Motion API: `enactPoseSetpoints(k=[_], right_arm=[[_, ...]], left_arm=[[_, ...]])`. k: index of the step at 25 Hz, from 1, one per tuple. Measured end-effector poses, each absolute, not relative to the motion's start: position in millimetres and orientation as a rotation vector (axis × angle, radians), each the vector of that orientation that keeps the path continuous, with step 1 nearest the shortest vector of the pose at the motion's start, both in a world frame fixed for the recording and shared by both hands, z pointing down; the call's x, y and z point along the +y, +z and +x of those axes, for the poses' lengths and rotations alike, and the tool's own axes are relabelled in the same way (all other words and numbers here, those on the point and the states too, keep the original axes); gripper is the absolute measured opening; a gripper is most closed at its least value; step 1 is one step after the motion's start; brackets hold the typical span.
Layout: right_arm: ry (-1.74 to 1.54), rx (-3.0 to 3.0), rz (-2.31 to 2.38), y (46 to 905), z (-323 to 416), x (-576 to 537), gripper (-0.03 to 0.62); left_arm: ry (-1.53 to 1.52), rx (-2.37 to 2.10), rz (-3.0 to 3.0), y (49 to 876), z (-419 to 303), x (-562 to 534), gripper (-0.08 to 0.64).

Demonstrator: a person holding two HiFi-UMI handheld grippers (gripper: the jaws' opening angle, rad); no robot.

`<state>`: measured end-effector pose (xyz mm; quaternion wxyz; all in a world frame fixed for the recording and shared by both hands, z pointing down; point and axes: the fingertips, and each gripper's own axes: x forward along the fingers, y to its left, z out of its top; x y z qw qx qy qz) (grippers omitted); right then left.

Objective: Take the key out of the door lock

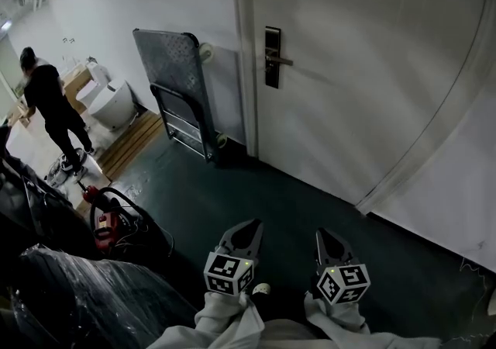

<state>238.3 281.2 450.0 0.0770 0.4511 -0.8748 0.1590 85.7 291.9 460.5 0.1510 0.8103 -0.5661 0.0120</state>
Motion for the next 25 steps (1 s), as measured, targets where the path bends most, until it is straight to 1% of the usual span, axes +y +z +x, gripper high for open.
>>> enactPoseSetpoints(k=[9,16,25], right_arm=[[0.480,-2.617,1.344,459,211,285,0.052],[0.519,-2.588,1.346,471,197,285,0.051],[0.516,-2.593,1.323,473,182,247,0.052]], left_arm=[[-0.016,-1.589,2.324,466,65,291,0.026],[0.011,-1.558,2.308,480,55,289,0.026],[0.003,-1.580,2.295,482,39,256,0.026]])
